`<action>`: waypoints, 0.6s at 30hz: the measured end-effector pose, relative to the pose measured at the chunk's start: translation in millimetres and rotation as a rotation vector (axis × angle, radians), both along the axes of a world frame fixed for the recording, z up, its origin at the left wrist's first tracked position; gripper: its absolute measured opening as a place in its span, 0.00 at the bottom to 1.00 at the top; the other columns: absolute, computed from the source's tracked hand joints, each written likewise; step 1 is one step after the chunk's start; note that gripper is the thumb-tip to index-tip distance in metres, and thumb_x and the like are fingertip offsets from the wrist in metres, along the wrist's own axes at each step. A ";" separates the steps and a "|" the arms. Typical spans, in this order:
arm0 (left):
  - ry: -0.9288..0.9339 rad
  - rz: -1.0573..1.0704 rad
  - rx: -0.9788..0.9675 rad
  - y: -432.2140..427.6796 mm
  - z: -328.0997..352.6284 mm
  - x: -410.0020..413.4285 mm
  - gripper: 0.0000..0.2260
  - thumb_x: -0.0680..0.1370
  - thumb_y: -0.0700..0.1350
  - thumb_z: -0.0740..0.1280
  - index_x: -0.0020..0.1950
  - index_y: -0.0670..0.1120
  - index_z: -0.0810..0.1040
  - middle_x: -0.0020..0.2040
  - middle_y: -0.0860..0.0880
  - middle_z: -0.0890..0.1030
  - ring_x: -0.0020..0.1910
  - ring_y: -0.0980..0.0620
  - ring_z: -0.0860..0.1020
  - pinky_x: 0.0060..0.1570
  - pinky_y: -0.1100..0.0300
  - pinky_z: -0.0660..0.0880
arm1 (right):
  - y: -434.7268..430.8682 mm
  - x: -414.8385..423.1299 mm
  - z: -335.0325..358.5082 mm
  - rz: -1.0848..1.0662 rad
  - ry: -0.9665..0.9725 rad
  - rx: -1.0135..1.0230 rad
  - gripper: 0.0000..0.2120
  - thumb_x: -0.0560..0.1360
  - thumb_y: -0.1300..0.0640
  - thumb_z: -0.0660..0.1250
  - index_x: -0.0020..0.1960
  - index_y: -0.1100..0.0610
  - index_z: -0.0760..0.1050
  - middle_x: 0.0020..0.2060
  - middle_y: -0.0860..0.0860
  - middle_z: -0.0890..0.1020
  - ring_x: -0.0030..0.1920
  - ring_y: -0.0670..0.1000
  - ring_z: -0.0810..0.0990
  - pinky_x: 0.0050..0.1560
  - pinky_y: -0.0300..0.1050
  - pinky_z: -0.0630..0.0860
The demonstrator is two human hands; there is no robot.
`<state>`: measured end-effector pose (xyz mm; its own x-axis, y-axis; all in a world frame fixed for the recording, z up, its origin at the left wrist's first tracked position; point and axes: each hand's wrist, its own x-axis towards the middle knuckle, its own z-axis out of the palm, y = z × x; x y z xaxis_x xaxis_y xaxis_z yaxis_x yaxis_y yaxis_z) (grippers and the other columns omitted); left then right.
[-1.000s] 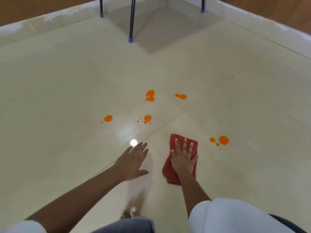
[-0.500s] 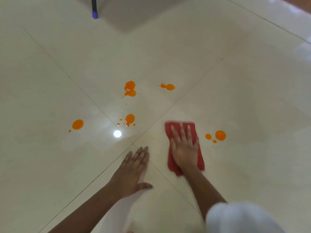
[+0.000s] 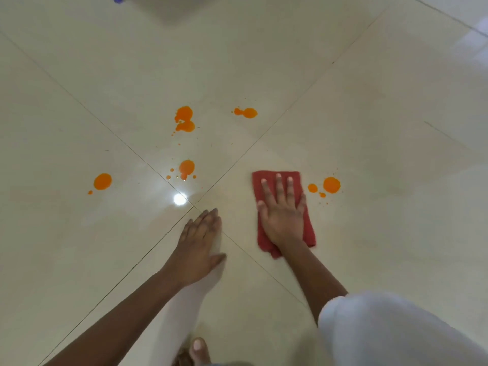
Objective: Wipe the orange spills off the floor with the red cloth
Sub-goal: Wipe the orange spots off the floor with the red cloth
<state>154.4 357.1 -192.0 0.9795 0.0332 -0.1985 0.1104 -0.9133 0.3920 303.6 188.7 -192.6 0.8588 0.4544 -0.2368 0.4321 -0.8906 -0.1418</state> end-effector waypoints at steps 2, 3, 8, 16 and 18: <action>-0.008 0.185 -0.122 -11.2 10.0 2.9 0.26 0.73 0.47 0.62 0.70 0.41 0.65 0.71 0.43 0.65 0.69 0.41 0.62 0.65 0.46 0.63 | 2.1 -27.5 1.4 0.149 0.002 0.039 0.27 0.77 0.42 0.43 0.75 0.44 0.49 0.76 0.52 0.52 0.76 0.56 0.47 0.71 0.66 0.46; -0.009 0.272 -0.185 -15.7 14.3 6.3 0.22 0.74 0.41 0.63 0.68 0.41 0.67 0.69 0.45 0.66 0.68 0.43 0.62 0.64 0.51 0.62 | -4.2 -46.8 2.8 0.194 -0.026 0.066 0.27 0.77 0.42 0.47 0.75 0.45 0.53 0.76 0.53 0.56 0.75 0.57 0.50 0.71 0.66 0.48; 0.069 0.652 -0.659 -36.4 32.3 28.6 0.13 0.76 0.33 0.57 0.55 0.43 0.77 0.53 0.47 0.72 0.51 0.51 0.71 0.48 0.66 0.65 | -20.3 -109.3 12.3 0.047 -0.219 0.122 0.23 0.71 0.41 0.59 0.54 0.57 0.77 0.52 0.55 0.80 0.52 0.56 0.75 0.56 0.56 0.64; 0.142 0.891 -1.026 -40.8 67.3 63.3 0.13 0.77 0.42 0.63 0.61 0.42 0.72 0.54 0.44 0.74 0.48 0.50 0.74 0.44 0.60 0.72 | -16.8 -69.5 55.7 -0.290 0.184 0.391 0.10 0.72 0.61 0.61 0.47 0.62 0.80 0.46 0.56 0.80 0.49 0.57 0.76 0.48 0.46 0.71; 0.144 0.966 -1.189 -41.5 82.1 67.2 0.09 0.79 0.42 0.61 0.56 0.39 0.73 0.47 0.43 0.76 0.41 0.49 0.76 0.36 0.61 0.74 | -32.0 -51.9 74.2 -0.535 0.425 0.645 0.08 0.73 0.64 0.63 0.44 0.62 0.81 0.37 0.55 0.80 0.38 0.52 0.77 0.40 0.45 0.70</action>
